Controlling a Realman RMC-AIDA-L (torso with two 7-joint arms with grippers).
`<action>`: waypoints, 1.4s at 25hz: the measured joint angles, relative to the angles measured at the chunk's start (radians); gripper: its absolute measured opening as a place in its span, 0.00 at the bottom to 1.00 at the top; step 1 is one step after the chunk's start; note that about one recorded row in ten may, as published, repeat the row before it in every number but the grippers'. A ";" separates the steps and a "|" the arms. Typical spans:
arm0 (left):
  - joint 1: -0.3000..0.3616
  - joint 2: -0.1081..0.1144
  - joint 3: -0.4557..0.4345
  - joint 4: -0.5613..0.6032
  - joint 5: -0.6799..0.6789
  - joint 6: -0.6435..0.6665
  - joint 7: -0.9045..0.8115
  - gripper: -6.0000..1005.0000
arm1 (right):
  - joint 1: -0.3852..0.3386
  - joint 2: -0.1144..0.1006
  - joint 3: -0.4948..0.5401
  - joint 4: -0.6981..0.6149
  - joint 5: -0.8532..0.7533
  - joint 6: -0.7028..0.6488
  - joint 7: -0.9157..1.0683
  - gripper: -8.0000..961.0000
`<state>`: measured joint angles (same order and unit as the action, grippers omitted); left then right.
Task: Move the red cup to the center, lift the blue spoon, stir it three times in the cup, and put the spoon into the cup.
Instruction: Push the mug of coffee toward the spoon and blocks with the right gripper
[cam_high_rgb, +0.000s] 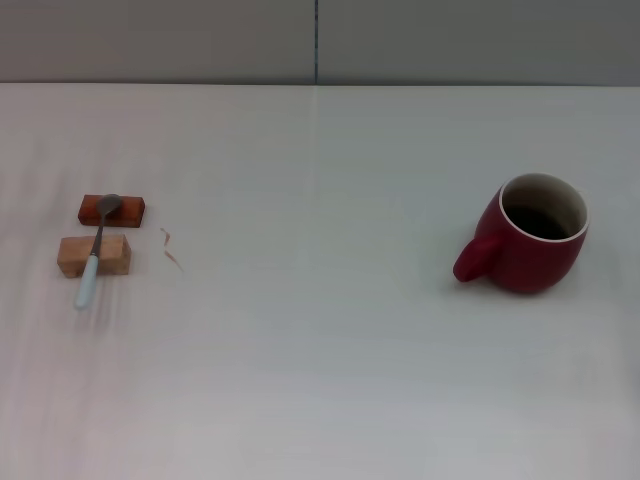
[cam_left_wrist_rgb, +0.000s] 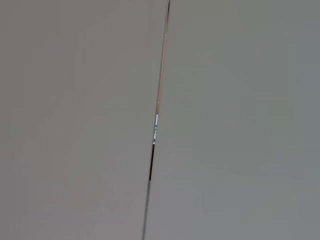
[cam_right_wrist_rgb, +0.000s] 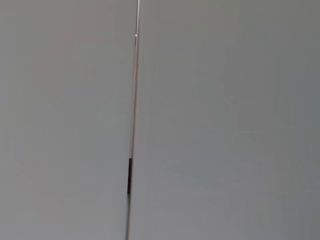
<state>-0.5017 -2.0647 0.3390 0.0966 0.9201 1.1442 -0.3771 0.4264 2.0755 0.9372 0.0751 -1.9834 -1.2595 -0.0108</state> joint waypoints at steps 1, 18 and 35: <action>0.000 0.000 0.000 0.000 0.000 0.000 0.000 0.84 | 0.000 0.000 0.000 0.000 0.000 0.000 0.000 0.71; 0.002 0.002 0.000 0.000 0.001 0.000 -0.002 0.84 | -0.002 0.000 0.000 0.000 0.000 0.000 0.000 0.65; 0.003 0.000 -0.002 -0.003 -0.001 0.000 -0.002 0.84 | -0.012 0.002 -0.003 -0.005 -0.004 0.001 0.000 0.26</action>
<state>-0.4985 -2.0644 0.3375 0.0936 0.9187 1.1443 -0.3789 0.4149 2.0770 0.9341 0.0702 -1.9870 -1.2590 -0.0107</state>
